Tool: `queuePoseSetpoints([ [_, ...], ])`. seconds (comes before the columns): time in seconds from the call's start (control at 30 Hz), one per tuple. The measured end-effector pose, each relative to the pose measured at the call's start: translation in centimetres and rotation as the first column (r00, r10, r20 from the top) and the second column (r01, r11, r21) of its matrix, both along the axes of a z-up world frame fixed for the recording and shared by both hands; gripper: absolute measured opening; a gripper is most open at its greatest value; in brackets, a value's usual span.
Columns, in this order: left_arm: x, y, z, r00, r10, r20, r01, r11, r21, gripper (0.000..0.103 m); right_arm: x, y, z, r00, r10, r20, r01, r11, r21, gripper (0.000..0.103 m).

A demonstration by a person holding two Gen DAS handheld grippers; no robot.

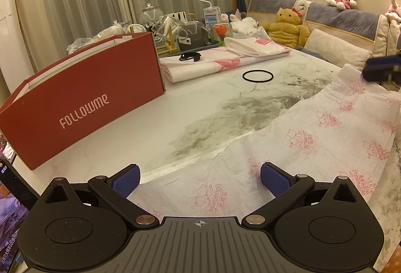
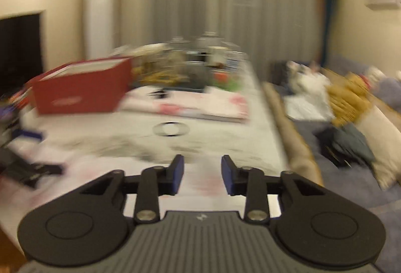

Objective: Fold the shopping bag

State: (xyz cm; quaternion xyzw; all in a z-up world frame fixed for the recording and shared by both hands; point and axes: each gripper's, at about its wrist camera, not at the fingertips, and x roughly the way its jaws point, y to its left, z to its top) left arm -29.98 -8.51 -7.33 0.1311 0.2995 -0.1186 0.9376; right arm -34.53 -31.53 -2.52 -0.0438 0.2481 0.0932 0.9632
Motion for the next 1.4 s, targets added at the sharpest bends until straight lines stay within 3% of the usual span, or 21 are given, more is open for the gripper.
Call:
queuePoseSetpoints([
  [0.07,0.0,0.0,0.0,1.000,-0.002,-0.001,0.002,1.000,0.000,0.103,1.2,3.2,-1.0,0.990,0.134,-0.046,-0.134,0.991,0.005,0.043],
  [0.17,-0.1,0.2,0.0,1.000,-0.010,-0.004,0.010,1.000,-0.001,0.103,3.3,7.0,-2.5,0.961,0.250,-0.117,-0.251,0.968,0.007,0.043],
  [0.3,-0.1,0.6,0.0,1.000,-0.021,-0.013,0.021,1.000,-0.016,0.103,4.8,6.6,-3.1,0.957,0.239,-0.163,-0.240,0.971,0.016,0.045],
  [0.4,0.0,0.7,0.0,1.000,-0.028,-0.014,0.028,0.999,-0.024,0.103,5.1,2.2,-3.1,0.985,0.060,-0.161,-0.065,0.998,-0.027,0.050],
  [0.47,0.0,0.7,-0.1,0.999,-0.031,-0.013,0.031,0.999,-0.029,0.103,5.2,-1.7,-3.4,0.985,-0.071,-0.160,0.069,0.997,-0.021,0.051],
  [0.57,0.0,0.6,-0.1,0.999,-0.033,-0.009,0.033,0.999,-0.022,0.103,4.3,-5.5,-3.5,0.946,-0.301,-0.117,0.288,0.950,-0.119,0.054],
  [0.63,0.0,0.4,-0.1,0.999,-0.033,-0.007,0.033,0.999,-0.015,0.103,3.3,-6.5,-3.0,0.914,-0.397,-0.079,0.381,0.910,-0.164,0.040],
  [0.67,0.0,0.4,-0.1,0.999,-0.033,-0.007,0.033,0.999,-0.014,0.103,2.5,-6.5,-2.6,0.921,-0.385,-0.061,0.376,0.919,-0.121,0.039],
  [0.73,0.0,0.3,0.0,1.000,-0.031,-0.006,0.031,0.999,-0.009,0.103,1.2,-4.5,-1.5,0.971,-0.237,-0.035,0.236,0.971,-0.030,0.041],
  [0.8,-0.1,0.1,0.0,1.000,-0.027,-0.001,0.027,1.000,0.004,0.103,0.3,-1.8,-0.8,0.997,-0.077,-0.010,0.077,0.997,0.012,0.052],
  [0.9,-0.3,0.0,0.1,1.000,-0.025,-0.001,0.025,1.000,0.013,0.103,1.1,2.8,-1.7,0.990,0.132,-0.054,-0.131,0.991,0.024,0.054],
  [1.03,-0.2,0.5,0.1,0.999,-0.030,-0.012,0.030,1.000,0.000,0.103,2.7,6.2,-3.7,0.954,0.269,-0.134,-0.266,0.963,0.041,0.054],
  [1.13,0.1,1.0,0.1,0.999,-0.038,-0.025,0.037,0.999,-0.021,0.103,3.4,5.1,-4.2,0.964,0.219,-0.152,-0.215,0.976,0.038,0.055],
  [1.23,0.6,1.1,0.0,0.999,-0.035,-0.024,0.034,0.999,-0.026,0.103,3.3,2.5,-3.8,0.988,0.042,-0.149,-0.050,0.997,-0.052,0.060],
  [1.4,1.3,0.7,-0.1,1.000,-0.021,-0.018,0.020,0.999,-0.026,0.103,2.7,-1.3,-3.7,0.979,-0.150,-0.141,0.135,0.985,-0.109,0.058],
])
